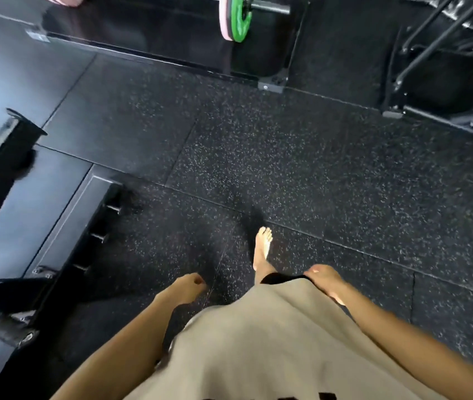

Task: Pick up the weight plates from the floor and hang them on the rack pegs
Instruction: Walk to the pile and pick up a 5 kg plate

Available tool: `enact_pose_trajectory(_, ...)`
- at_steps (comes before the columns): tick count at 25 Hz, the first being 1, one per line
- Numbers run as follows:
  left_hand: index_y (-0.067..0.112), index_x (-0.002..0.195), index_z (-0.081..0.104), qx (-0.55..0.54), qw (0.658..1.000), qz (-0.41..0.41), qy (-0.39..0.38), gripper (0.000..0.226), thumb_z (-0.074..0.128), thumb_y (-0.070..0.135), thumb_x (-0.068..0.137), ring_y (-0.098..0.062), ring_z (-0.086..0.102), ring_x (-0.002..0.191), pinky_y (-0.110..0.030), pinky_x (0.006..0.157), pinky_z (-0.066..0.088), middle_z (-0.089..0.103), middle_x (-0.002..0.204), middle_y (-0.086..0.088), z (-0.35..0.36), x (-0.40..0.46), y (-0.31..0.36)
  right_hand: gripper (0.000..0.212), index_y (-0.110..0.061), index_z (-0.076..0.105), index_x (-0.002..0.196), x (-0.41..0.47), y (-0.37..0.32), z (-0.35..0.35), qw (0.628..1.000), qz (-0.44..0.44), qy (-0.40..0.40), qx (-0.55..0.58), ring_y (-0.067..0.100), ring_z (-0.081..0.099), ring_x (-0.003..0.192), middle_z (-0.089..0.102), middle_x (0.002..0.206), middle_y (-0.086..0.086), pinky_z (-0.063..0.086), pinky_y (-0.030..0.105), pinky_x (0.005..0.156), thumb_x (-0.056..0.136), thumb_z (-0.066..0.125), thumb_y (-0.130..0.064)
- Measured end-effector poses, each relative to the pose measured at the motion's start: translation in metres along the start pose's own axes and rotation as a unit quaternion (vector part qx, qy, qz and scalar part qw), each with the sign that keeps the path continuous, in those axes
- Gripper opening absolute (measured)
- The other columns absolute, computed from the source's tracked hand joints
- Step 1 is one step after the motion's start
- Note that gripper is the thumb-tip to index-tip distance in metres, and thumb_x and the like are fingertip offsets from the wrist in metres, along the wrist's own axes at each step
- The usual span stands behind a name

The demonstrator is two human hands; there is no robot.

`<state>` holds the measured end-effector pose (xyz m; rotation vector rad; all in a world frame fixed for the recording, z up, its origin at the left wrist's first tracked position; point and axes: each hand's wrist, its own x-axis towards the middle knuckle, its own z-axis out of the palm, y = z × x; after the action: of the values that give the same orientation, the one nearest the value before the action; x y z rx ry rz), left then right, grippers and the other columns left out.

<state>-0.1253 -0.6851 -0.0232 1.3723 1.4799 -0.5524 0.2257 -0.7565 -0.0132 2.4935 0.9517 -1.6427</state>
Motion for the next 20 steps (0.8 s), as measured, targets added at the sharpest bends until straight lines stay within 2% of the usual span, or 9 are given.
enact_pose_trajectory(2, 0.012, 0.123, 0.063, -0.023, 0.999, -0.034, 0.009, 0.032, 0.054, 0.028, 0.097, -0.025, 0.061, 0.111, -0.033, 0.093, 0.048, 0.065, 0.126, -0.008, -0.032, 0.017, 0.010, 0.016, -0.011, 0.066, 0.096, 0.031, -0.052, -0.035, 0.999, -0.015, -0.020, -0.025, 0.019, 0.054, 0.087, 0.060, 0.093, 0.006, 0.040, 0.026, 0.075, 0.094, 0.056, -0.023)
enact_pose_trajectory(3, 0.012, 0.123, 0.063, -0.052, 0.997, -0.055, 0.026, 0.034, 0.054, 0.030, 0.096, -0.026, 0.059, 0.114, -0.032, 0.096, 0.046, 0.064, 0.127, -0.008, -0.053, 0.023, 0.018, 0.012, -0.014, 0.065, 0.088, 0.051, -0.082, -0.054, 0.999, -0.021, -0.028, -0.040, 0.018, 0.054, 0.080, 0.060, 0.087, 0.004, 0.040, 0.024, 0.069, 0.093, 0.057, -0.022)
enact_pose_trajectory(5, 0.011, 0.121, 0.063, -0.117, 0.985, -0.095, 0.086, 0.034, 0.051, 0.033, 0.098, -0.027, 0.058, 0.115, -0.030, 0.092, 0.044, 0.064, 0.126, -0.009, -0.097, 0.038, 0.035, 0.021, -0.015, 0.060, 0.072, 0.092, -0.143, -0.090, 0.997, -0.020, -0.030, -0.066, 0.016, 0.051, 0.059, 0.059, 0.073, 0.004, 0.035, 0.021, 0.049, 0.092, 0.059, -0.018)
enact_pose_trajectory(6, 0.010, 0.120, 0.063, -0.156, 0.973, -0.114, 0.124, 0.033, 0.050, 0.033, 0.099, -0.027, 0.058, 0.115, -0.030, 0.090, 0.043, 0.064, 0.125, -0.010, -0.120, 0.045, 0.043, 0.023, -0.015, 0.058, 0.071, 0.111, -0.175, -0.108, 0.996, -0.020, -0.028, -0.081, 0.016, 0.048, 0.054, 0.057, 0.069, 0.004, 0.030, 0.021, 0.043, 0.093, 0.059, -0.018)
enact_pose_trajectory(9, 0.006, 0.117, 0.063, -0.246, 0.939, -0.157, 0.184, 0.031, 0.051, 0.029, 0.100, -0.029, 0.059, 0.114, -0.031, 0.091, 0.043, 0.064, 0.124, -0.014, -0.174, 0.076, 0.053, 0.015, -0.012, 0.060, 0.083, 0.153, -0.278, -0.142, 0.990, -0.041, -0.047, -0.126, 0.016, 0.047, 0.056, 0.057, 0.073, 0.006, 0.029, 0.021, 0.047, 0.095, 0.056, -0.018)
enact_pose_trajectory(12, 0.005, 0.122, 0.061, -0.242, 0.940, -0.178, 0.160, 0.033, 0.049, 0.027, 0.101, -0.029, 0.056, 0.120, -0.030, 0.095, 0.042, 0.061, 0.130, -0.015, -0.213, 0.113, 0.061, 0.013, -0.012, 0.062, 0.091, 0.192, -0.369, -0.153, 0.983, -0.063, -0.068, -0.158, 0.017, 0.048, 0.064, 0.059, 0.080, 0.006, 0.030, 0.022, 0.052, 0.096, 0.053, -0.021)
enact_pose_trajectory(16, 0.012, 0.144, 0.047, -0.262, 0.945, -0.167, 0.098, 0.043, 0.038, 0.028, 0.105, -0.025, 0.040, 0.138, -0.028, 0.109, 0.034, 0.042, 0.151, -0.008, -0.308, 0.177, 0.054, 0.013, -0.013, 0.061, 0.094, 0.256, -0.510, -0.149, 0.965, -0.090, -0.093, -0.226, 0.018, 0.050, 0.073, 0.061, 0.086, 0.006, 0.034, 0.024, 0.054, 0.096, 0.053, -0.023)
enact_pose_trajectory(18, 0.010, 0.136, 0.053, -0.291, 0.933, -0.181, 0.108, 0.041, 0.046, 0.031, 0.101, -0.027, 0.048, 0.131, -0.030, 0.104, 0.040, 0.051, 0.144, -0.009, -0.377, 0.191, 0.044, 0.013, -0.014, 0.061, 0.092, 0.277, -0.586, -0.147, 0.959, -0.112, -0.089, -0.245, 0.018, 0.051, 0.071, 0.061, 0.083, 0.005, 0.036, 0.024, 0.054, 0.095, 0.054, -0.023)
enact_pose_trajectory(20, 0.008, 0.117, 0.062, -0.294, 0.925, -0.186, 0.151, 0.030, 0.051, 0.028, 0.098, -0.027, 0.058, 0.114, -0.030, 0.090, 0.044, 0.062, 0.128, -0.013, -0.446, 0.204, 0.029, 0.013, -0.014, 0.063, 0.086, 0.293, -0.662, -0.141, 0.952, -0.139, -0.082, -0.259, 0.018, 0.052, 0.069, 0.062, 0.080, 0.004, 0.037, 0.025, 0.053, 0.094, 0.055, -0.022)
